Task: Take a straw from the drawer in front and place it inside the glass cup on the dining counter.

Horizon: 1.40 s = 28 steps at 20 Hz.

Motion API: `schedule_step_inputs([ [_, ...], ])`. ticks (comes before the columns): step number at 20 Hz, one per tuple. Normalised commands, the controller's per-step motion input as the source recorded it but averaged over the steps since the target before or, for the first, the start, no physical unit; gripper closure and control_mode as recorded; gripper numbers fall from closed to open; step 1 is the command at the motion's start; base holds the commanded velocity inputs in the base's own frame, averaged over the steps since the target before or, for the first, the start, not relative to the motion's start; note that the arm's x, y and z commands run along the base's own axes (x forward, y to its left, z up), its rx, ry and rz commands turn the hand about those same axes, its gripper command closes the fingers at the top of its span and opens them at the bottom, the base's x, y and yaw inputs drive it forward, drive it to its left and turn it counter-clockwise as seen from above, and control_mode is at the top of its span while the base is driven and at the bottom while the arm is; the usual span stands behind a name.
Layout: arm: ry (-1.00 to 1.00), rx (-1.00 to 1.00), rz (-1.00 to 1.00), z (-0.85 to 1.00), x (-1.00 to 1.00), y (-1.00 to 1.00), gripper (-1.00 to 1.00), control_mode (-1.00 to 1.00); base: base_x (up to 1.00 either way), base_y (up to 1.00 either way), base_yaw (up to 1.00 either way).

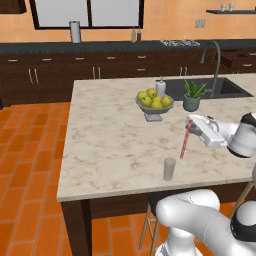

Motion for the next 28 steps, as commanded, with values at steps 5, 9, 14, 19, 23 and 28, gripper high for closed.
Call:
schedule_step_inputs([
  [5,0.00,0.00,0.00,-0.16,0.22,0.00,1.00,-1.00,0.00,0.00,0.00],
  [9,0.00,0.00,0.00,-0.20,0.29,0.00,1.00,-1.00,0.00,0.00,0.00],
  [14,0.00,0.00,0.00,-0.23,0.33,0.00,1.00,-1.00,0.00,0.00,0.00],
  [19,0.00,-0.05,0.00,-0.32,0.22,0.00,1.00,-1.00,0.00,0.00,0.00],
  [23,0.00,-0.07,0.00,-0.33,0.19,0.00,1.00,-1.00,0.00,0.00,0.00],
  [28,0.00,-0.04,0.00,-0.26,0.23,0.00,1.00,-1.00,0.00,0.00,0.00],
])
